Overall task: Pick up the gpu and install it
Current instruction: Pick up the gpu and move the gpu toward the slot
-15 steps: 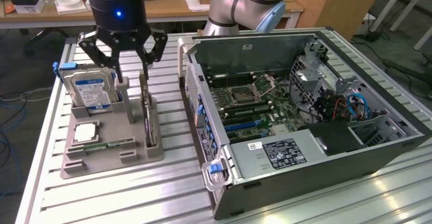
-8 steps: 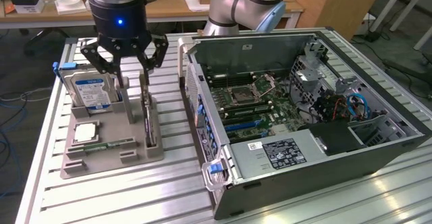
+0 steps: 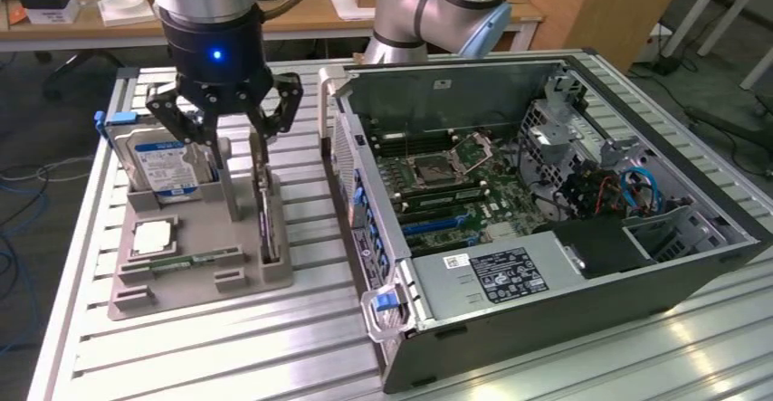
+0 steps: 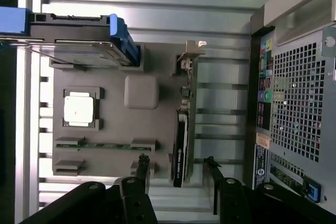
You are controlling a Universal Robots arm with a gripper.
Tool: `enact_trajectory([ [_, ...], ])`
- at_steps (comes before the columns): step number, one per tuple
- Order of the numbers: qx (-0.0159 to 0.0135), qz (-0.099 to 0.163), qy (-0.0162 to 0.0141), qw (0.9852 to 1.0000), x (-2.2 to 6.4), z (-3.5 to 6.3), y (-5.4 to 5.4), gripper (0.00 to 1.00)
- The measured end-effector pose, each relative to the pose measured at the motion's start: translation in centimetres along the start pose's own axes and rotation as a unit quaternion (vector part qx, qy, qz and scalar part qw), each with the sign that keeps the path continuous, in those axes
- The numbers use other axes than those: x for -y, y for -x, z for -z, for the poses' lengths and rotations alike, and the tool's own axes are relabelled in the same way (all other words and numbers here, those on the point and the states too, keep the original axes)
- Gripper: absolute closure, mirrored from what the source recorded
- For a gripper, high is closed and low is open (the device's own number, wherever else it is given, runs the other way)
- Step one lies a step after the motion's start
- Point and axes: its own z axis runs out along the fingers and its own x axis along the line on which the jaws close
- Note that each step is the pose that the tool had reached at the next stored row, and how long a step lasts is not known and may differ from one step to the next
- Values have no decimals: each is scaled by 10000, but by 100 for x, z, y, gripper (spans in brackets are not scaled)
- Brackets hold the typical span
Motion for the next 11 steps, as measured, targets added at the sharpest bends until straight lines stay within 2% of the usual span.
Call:
enact_trajectory([
  [7,7,-100,-1,9999,19,-127,1,47],
  [11,21,-287,-1,9996,25,-195,0,47],
])
